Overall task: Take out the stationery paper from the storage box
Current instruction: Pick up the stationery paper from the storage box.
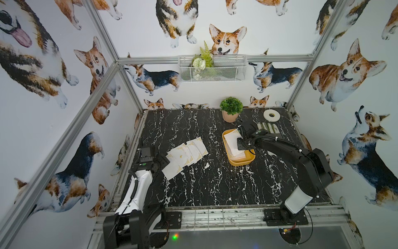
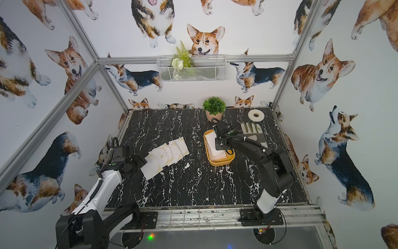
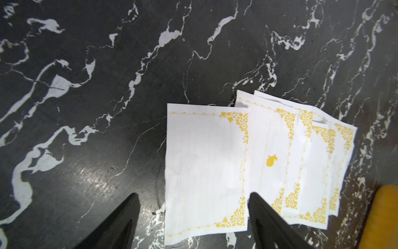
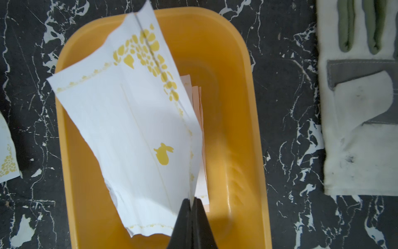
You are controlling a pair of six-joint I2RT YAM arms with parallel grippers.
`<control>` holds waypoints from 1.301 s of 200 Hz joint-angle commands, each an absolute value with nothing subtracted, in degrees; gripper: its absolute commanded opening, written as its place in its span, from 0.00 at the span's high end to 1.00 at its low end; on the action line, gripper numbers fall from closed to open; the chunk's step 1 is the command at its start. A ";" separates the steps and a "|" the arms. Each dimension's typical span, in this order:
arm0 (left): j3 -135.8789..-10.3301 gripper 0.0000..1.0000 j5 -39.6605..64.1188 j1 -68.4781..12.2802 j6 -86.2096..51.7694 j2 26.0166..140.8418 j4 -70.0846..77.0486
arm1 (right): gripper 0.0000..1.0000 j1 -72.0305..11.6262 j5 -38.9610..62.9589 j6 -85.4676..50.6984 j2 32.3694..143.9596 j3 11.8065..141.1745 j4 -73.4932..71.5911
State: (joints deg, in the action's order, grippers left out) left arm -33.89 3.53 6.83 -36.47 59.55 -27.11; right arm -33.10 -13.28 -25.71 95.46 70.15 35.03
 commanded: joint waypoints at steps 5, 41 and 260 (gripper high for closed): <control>-32.24 0.16 10.74 6.72 -37.54 55.28 -20.06 | 1.00 -33.22 -13.14 -25.84 93.02 69.98 36.32; -29.51 0.11 28.73 6.10 -40.17 51.17 -4.48 | 1.00 -33.22 -10.28 -26.07 88.90 69.87 36.26; -44.61 0.10 24.92 -32.42 -40.73 78.77 17.00 | 1.00 -37.94 5.56 -31.94 82.18 71.14 30.45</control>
